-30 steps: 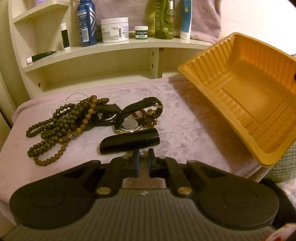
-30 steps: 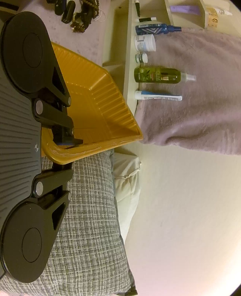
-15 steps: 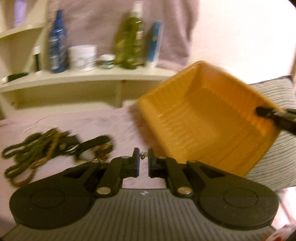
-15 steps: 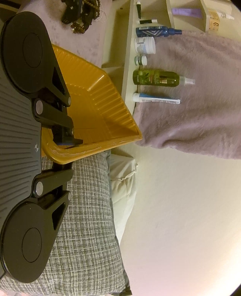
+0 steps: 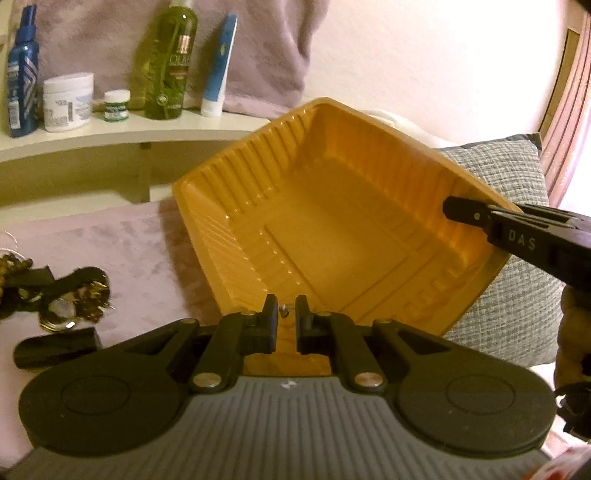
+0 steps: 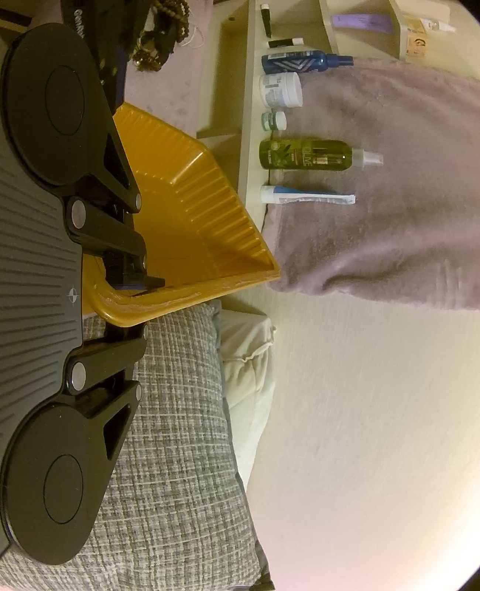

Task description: Organize jewelry

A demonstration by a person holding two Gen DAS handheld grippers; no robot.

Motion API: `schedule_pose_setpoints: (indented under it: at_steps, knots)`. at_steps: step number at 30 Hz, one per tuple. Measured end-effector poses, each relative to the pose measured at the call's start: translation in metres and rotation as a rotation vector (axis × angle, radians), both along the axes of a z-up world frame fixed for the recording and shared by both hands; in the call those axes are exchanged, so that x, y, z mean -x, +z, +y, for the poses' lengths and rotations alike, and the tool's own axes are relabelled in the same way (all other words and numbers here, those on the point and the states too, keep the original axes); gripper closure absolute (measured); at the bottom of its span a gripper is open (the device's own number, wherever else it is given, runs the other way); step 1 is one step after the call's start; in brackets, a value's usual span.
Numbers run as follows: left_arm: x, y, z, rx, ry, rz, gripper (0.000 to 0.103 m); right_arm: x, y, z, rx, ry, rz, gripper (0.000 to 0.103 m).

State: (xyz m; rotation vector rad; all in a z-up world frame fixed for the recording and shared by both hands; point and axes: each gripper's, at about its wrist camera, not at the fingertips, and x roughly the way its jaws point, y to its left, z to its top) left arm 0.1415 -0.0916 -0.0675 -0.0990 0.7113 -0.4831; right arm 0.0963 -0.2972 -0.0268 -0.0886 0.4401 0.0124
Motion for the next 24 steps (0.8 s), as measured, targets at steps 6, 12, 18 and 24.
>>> schedule_pose_setpoints:
  at_steps: [6, 12, 18, 24]
  knots:
    - [0.006, 0.002, 0.013, -0.024, 0.039, -0.024, 0.078, 0.0, 0.0, 0.001, -0.002, -0.001, 0.001, 0.097]
    - [0.021, 0.007, 0.053, -0.096, 0.172, -0.066, 0.074, 0.0, 0.001, 0.001, -0.001, -0.002, 0.0, 0.097]
    - [0.025, 0.003, 0.096, -0.156, 0.328, -0.077, 0.053, 0.001, 0.001, 0.002, -0.003, -0.007, 0.002, 0.097]
    - [0.022, -0.009, 0.117, -0.169, 0.42, -0.056, 0.018, 0.002, 0.001, 0.002, 0.001, -0.008, 0.002, 0.097]
